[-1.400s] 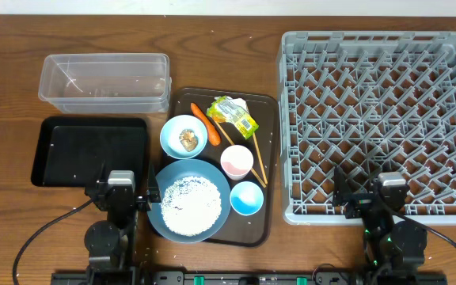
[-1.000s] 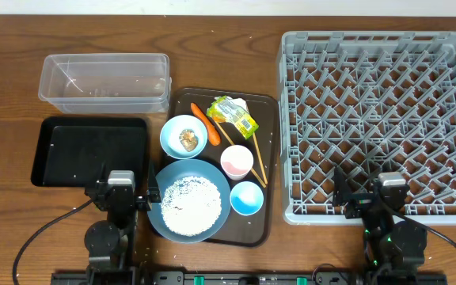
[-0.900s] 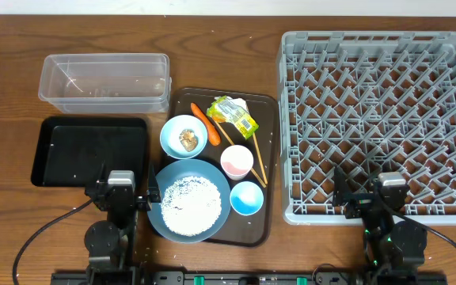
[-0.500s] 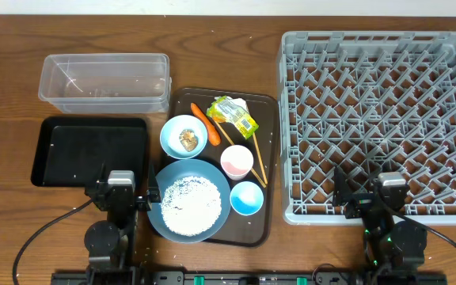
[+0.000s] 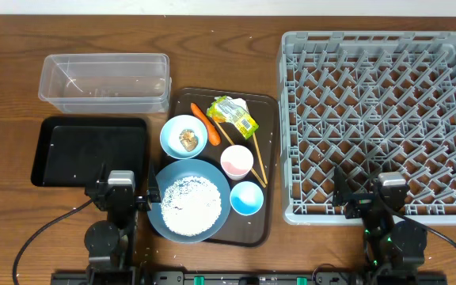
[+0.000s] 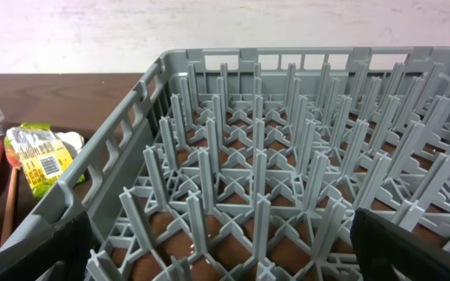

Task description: Sort waste into correct bins and load items into the dishwasher rack

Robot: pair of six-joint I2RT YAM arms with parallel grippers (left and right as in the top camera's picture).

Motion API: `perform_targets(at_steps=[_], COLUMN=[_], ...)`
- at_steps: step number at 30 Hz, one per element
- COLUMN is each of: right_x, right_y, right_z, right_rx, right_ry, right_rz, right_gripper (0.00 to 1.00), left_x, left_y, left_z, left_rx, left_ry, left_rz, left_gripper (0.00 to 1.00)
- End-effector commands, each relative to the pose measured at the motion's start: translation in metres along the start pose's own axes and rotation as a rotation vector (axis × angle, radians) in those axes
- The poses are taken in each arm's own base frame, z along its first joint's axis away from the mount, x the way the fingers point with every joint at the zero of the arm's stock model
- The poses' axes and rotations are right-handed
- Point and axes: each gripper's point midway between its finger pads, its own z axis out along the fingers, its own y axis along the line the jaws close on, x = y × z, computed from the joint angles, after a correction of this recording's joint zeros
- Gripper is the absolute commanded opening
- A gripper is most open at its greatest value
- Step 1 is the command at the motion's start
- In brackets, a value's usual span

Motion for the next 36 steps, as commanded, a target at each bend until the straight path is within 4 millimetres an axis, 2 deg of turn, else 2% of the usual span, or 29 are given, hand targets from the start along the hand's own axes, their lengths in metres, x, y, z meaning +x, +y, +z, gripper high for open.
perform_targets(at_steps=[1, 6, 10, 14, 16, 21, 28, 36], right_x=[0.001, 0.0, 0.001, 0.0, 0.0, 0.0, 0.0, 0.0], right_y=[-0.001, -0.001, -0.001, -0.001, -0.001, -0.001, -0.001, -0.001], right_z=[0.0, 0.0, 0.0, 0.0, 0.0, 0.0, 0.0, 0.0], right_rx=[0.003, 0.003, 0.003, 0.003, 0.003, 0.003, 0.003, 0.003], right_ry=[-0.001, -0.001, -0.001, -0.001, -0.001, -0.001, -0.001, -0.001], right_rz=[-0.006, -0.006, -0.006, -0.006, -0.006, -0.006, -0.006, -0.006], right_gripper=[0.99, 0.99, 0.99, 0.99, 0.99, 0.99, 0.99, 0.99], left_x=[0.015, 0.012, 0.012, 0.006, 0.004, -0.001, -0.036, -0.077], left_y=[-0.002, -0.002, -0.011, -0.047, -0.059, -0.07, -0.067, -0.064], left_z=[0.0, 0.001, 0.0, -0.006, -0.01, -0.015, -0.016, -0.001], left_rx=[0.01, 0.012, 0.059, 0.274, 0.347, 0.419, 0.419, 0.422], left_ry=[0.046, 0.034, 0.032, 0.004, 0.0, 0.011, 0.004, 0.107], left_rz=[0.005, 0.006, 0.004, -0.002, -0.012, -0.076, -0.075, -0.098], left_gripper=[0.98, 0.98, 0.98, 0.98, 0.98, 0.98, 0.98, 0.98])
